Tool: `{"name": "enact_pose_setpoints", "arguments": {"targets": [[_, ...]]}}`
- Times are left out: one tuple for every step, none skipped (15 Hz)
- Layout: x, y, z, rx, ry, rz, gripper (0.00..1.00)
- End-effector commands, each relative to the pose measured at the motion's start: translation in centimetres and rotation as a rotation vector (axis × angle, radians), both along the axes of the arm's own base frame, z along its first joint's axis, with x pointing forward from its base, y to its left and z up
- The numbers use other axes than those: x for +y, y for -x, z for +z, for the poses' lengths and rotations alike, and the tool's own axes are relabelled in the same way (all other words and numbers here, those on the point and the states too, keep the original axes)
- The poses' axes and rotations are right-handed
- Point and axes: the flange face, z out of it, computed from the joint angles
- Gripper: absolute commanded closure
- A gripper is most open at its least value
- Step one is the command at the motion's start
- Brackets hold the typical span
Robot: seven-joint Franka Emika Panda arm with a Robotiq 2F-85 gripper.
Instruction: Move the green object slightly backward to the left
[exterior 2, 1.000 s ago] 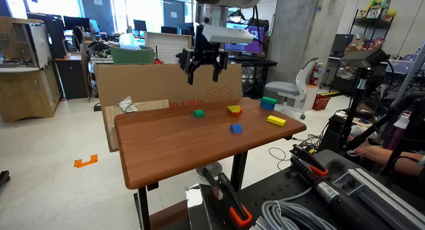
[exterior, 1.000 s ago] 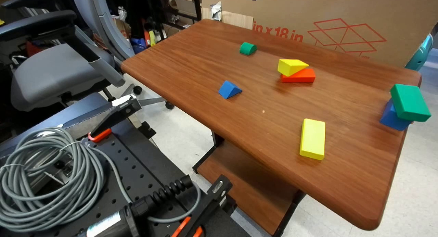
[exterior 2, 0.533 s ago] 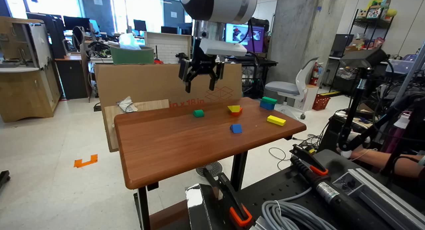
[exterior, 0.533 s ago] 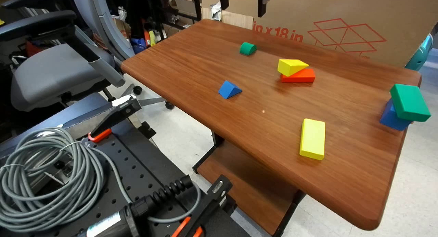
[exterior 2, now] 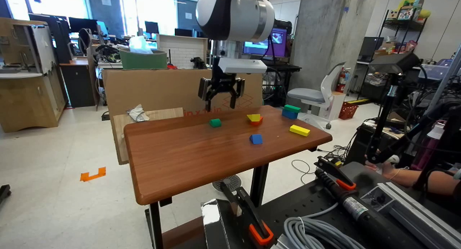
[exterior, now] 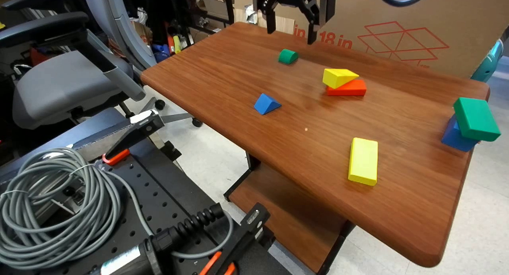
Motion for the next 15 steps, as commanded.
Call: {"name": "enact_pose_setpoints", "arguments": {"targets": [[-0.3, -0.8, -1.5, 0.052, 0.013, -0.005, 0.00], [-0.3, -0.9, -1.9, 0.063, 0.015, -0.005, 0.00], [-0.3, -0.9, -2.2, 0.071, 0.019, -0.004, 0.00], [-0.2, -0.9, -2.6, 0.078, 0.021, -0.002, 0.00], [-0.2, -1.0, -2.9, 0.086, 0.026, -0.002, 0.00], [-0.2, -1.1, -3.2, 0.093, 0.028, -0.003, 0.00], [-0.2, -1.2, -3.4, 0.099, 0.032, -0.006, 0.00], [-0.2, -1.4, -3.5, 0.103, 0.033, -0.006, 0.00], [0.0, -1.6, -3.7, 0.103, 0.040, -0.003, 0.00], [0.0, -1.9, -3.8, 0.105, 0.045, 0.002, 0.00], [0.0, -2.1, -3.9, 0.108, 0.055, 0.004, 0.00], [-0.1, -2.3, -4.0, 0.113, 0.061, 0.004, 0.00], [-0.1, -2.5, -4.1, 0.119, 0.067, 0.004, 0.00], [0.0, -2.7, -4.3, 0.122, 0.072, 0.006, 0.00], [0.2, -2.8, -4.5, 0.124, 0.077, 0.012, 0.00]]}}
